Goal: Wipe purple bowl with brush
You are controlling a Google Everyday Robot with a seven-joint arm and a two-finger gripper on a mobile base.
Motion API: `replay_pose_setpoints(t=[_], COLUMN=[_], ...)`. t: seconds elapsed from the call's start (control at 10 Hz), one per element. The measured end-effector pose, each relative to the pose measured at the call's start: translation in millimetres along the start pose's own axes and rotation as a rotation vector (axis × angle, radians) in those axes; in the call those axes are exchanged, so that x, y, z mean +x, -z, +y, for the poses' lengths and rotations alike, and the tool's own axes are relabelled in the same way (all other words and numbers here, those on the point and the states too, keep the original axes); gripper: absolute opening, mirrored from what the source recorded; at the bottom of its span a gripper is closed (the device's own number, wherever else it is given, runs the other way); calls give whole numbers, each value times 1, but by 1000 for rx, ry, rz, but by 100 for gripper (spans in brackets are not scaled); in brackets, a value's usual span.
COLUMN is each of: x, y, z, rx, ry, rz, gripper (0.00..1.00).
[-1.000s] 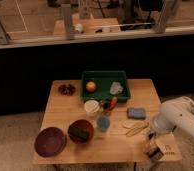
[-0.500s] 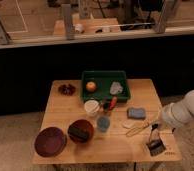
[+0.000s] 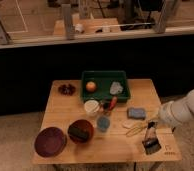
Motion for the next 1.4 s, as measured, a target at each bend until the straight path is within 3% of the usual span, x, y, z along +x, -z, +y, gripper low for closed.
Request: replay_pose_setpoints(t=[0.4,0.7,1.0,1.2,1.4], x=[0,-6,-25,-42,-66], y=[-1,-9,-21,-21,-17], z=[-2,-49,-122,-174,-230], rx=[2,39,115,196,301], ry=[6,46,96,133,176], rz=[3,32,28,13,-17], gripper=[0,0,0,0,0])
